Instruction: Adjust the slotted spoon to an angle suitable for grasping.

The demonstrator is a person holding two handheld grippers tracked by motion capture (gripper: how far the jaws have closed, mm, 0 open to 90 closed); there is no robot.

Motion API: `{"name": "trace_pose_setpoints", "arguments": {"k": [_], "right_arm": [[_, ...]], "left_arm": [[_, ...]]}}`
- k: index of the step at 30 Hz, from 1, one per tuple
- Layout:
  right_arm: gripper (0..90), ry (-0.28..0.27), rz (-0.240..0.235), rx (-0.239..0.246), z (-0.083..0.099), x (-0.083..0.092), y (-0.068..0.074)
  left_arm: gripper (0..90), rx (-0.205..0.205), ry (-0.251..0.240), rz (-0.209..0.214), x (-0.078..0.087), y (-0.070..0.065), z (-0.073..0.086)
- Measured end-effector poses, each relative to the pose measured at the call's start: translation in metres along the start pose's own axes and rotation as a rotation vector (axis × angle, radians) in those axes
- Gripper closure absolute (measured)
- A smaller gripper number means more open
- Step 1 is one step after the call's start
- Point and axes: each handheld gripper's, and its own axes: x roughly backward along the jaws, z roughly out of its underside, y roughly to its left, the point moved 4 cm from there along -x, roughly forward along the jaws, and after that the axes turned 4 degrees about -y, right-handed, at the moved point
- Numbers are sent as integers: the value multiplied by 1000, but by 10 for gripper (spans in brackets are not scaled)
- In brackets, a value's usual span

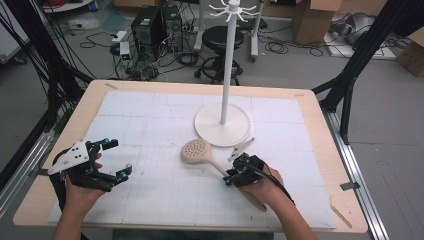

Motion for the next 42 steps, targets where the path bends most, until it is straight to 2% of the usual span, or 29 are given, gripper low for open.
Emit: {"name": "trace_pose_setpoints", "arguments": {"k": [10, 17, 30, 35, 37, 41, 42], "right_arm": [[708, -6, -48, 12, -3, -2, 0], [740, 14, -76, 69, -17, -11, 5], [764, 32, -140, 170, -55, -40, 22], [747, 29, -136, 175, -58, -44, 23], [679, 30, -129, 167, -58, -42, 23], [616, 1, -94, 157, -55, -32, 21], [584, -13, -71, 142, -50, -23, 20]], "left_arm": [[17, 1, -2, 6, -2, 0, -1], [17, 1, -5, 10, -3, 0, -1], [17, -2, -7, 11, -2, 0, -2], [17, -4, -8, 12, -1, 0, -2], [17, -2, -7, 11, 0, 0, -2], [17, 1, -7, 12, 0, 0, -1], [17, 3, -6, 12, 0, 0, 0]]}}
